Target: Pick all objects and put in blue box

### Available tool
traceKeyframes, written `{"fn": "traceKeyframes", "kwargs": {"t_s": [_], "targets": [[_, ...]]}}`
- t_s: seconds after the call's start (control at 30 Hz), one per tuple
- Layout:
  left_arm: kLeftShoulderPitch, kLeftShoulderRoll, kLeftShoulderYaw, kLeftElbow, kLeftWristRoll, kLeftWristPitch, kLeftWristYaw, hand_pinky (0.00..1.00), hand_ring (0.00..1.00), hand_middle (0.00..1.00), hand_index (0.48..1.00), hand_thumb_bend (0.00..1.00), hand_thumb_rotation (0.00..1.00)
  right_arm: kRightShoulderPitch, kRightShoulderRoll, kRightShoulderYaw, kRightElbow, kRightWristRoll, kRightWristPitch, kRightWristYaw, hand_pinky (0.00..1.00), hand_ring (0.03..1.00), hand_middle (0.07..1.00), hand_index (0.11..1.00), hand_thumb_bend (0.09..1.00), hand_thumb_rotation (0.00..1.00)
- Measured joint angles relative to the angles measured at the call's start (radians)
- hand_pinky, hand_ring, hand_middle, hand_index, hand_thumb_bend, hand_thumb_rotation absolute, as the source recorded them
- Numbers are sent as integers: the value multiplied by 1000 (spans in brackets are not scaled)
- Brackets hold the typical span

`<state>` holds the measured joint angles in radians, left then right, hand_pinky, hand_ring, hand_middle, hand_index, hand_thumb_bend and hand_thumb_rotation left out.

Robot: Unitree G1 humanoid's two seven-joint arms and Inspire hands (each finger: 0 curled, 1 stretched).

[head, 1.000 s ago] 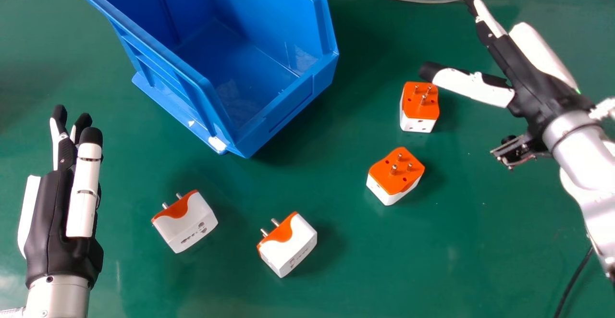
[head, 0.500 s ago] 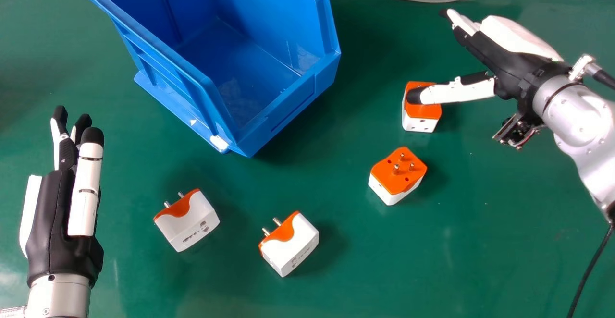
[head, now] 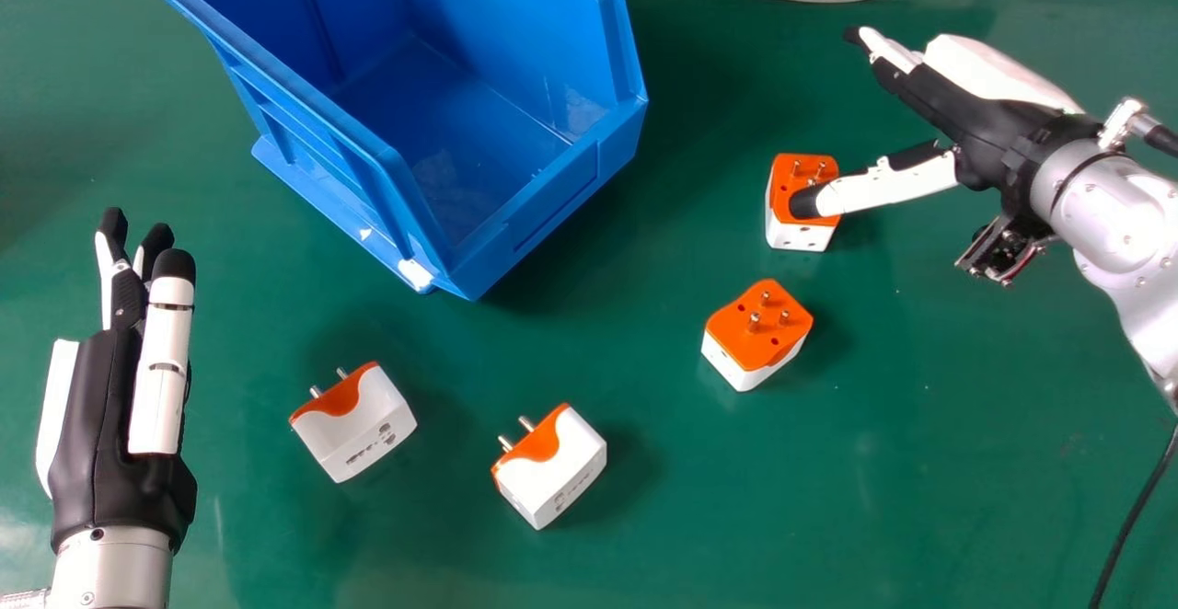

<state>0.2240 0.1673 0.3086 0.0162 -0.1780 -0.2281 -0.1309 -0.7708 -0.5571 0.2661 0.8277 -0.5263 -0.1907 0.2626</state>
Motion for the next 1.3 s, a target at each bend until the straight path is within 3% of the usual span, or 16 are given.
{"fn": "traceKeyframes", "kwargs": {"t_s": [0.73,0.97,1.3], "targets": [[9,0,3,-2,0,1,-1,1000,1000,1000,1000,372,916,-131,3,182,150,-164,-17,7,999,1000,1000,1000,821,593],[9,1,7,-2,0,1,-1,1000,1000,1000,1000,373,919,-175,22,219,190,-194,-16,7,997,1000,1000,1000,791,578],[21,0,5,-30,17,16,2,1000,1000,1000,1000,385,921,-206,49,263,228,-226,-12,6,965,999,1000,1000,765,577]]}}
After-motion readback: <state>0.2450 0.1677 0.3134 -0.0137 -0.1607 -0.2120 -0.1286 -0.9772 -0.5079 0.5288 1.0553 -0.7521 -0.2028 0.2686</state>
